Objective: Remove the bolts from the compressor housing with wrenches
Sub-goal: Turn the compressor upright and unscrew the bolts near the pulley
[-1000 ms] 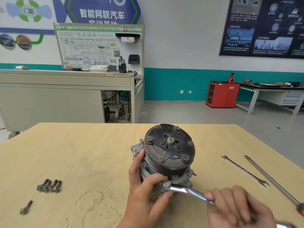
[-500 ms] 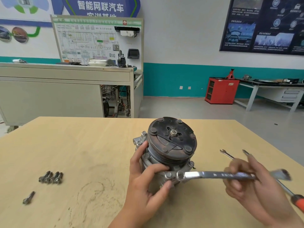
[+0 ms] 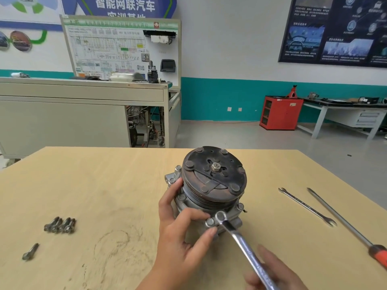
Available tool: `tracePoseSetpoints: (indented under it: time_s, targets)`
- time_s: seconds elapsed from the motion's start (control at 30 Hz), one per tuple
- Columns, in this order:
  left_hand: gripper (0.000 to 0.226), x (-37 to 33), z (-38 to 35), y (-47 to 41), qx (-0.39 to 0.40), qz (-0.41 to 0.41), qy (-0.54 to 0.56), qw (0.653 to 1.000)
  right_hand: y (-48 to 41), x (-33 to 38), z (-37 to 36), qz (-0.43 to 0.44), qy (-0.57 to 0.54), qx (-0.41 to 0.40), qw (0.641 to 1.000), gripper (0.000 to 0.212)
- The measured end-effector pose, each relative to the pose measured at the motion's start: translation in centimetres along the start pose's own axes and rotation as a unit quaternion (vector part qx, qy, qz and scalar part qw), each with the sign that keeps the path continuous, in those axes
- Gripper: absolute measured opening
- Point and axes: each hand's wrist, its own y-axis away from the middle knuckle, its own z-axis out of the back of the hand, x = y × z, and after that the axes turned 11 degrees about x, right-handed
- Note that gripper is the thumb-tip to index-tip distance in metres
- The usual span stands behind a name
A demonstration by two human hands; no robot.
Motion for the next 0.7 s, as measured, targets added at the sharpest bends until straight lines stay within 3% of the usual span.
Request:
tracePoseSetpoints:
  time_s: [0.1,0.37,0.5,0.57,0.67,0.7]
  targets:
    - [0.014,-0.1,0.0,-0.1,-0.002,-0.002,-0.002,1.000,-0.5,-1.8,0.5,0.006,0.021,0.039,0.999,0.054]
    - [0.026,-0.1,0.3,-0.2,-0.011,0.003,-0.005,1.000,-0.9,-1.9,1.0,-0.021,0.071,0.013,0.997,0.061]
    - [0.023,-0.1,0.6,-0.3,0.007,-0.008,-0.007,1.000,-0.7,-2.1,1.5,-0.041,0.037,0.025,0.998,0.060]
    - [0.021,-0.1,0.6,-0.3,0.015,-0.006,-0.003,1.000,-0.6,-2.0,1.7,0.027,0.023,0.023,0.999,0.053]
    - [0.021,-0.3,0.6,-0.3,0.018,0.000,0.011,1.000,-2.0,-1.6,2.5,0.239,0.035,-0.084,0.967,0.012]
    - [0.021,-0.3,0.6,-0.3,0.019,0.000,0.012,1.000,-2.9,-1.0,2.7,0.259,0.023,-0.082,0.962,0.014]
